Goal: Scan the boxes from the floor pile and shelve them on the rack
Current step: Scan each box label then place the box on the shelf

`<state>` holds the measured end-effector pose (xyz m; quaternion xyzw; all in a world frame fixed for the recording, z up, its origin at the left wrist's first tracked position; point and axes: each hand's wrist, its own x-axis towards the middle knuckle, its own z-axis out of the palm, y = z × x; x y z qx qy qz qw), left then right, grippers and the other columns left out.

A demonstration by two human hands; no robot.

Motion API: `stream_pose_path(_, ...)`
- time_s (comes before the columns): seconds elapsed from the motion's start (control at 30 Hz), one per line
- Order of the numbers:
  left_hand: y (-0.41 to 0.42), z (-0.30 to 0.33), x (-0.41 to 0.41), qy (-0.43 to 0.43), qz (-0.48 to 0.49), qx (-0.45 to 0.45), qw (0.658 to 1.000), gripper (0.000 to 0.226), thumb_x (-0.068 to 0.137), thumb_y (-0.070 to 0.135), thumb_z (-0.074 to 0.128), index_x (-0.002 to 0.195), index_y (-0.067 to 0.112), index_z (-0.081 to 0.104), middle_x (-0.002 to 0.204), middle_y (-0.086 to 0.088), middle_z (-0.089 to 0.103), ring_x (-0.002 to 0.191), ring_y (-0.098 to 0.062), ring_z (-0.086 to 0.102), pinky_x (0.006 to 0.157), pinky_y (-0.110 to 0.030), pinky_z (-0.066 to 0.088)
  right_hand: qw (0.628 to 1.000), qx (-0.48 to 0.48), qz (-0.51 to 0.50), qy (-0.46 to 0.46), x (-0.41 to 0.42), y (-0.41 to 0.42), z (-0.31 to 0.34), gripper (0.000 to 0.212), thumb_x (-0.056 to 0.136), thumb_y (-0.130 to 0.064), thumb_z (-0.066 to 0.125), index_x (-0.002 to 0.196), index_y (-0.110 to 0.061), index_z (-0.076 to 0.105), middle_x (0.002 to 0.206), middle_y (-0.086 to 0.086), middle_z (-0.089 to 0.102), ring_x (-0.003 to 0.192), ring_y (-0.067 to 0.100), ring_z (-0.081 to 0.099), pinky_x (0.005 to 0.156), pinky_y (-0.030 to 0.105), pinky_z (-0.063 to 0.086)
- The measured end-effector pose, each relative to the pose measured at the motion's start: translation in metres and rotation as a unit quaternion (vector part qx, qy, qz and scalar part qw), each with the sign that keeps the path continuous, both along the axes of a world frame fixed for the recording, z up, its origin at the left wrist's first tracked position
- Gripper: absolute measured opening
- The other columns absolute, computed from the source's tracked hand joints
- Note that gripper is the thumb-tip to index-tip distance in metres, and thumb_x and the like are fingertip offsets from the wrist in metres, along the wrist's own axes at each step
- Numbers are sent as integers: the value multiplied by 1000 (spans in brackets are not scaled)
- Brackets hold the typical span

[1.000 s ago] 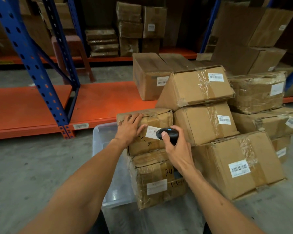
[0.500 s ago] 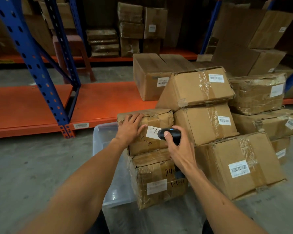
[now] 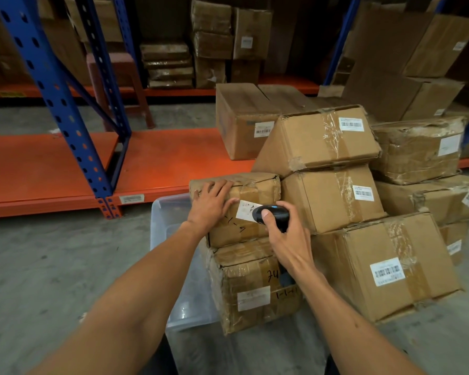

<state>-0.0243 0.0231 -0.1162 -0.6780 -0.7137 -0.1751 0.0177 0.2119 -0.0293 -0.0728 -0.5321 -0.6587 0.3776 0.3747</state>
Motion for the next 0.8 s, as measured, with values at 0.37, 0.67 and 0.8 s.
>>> stream_pose_path(0.37,16,41,-88,-39,-9,110,993,48,102,40,40,133,10,62,118,-22,61,105,-43,55,93,-48,49,992,-83,-36,-90,9,11,-11,73,87,-52,71,143,-49,24,120,5,68,100,29,73,85,50,63)
stream_pose_path(0.67,36,73,-104,-128,12,62,990,40,104,39,44,138,23,58,127,-15,56,120,-35,47,103,-43,37,921,-79,-33,-380,-20,24,4,59,92,-51,70,135,-15,51,128,12,64,120,35,61,96,42,47)
stream_pose_path(0.8,39,73,-85,-140,13,56,989,43,104,42,43,140,24,55,132,-13,53,125,-33,42,107,-44,38,895,-108,-11,-432,-31,33,3,61,92,-49,71,139,-16,51,128,10,65,119,32,62,94,41,49)
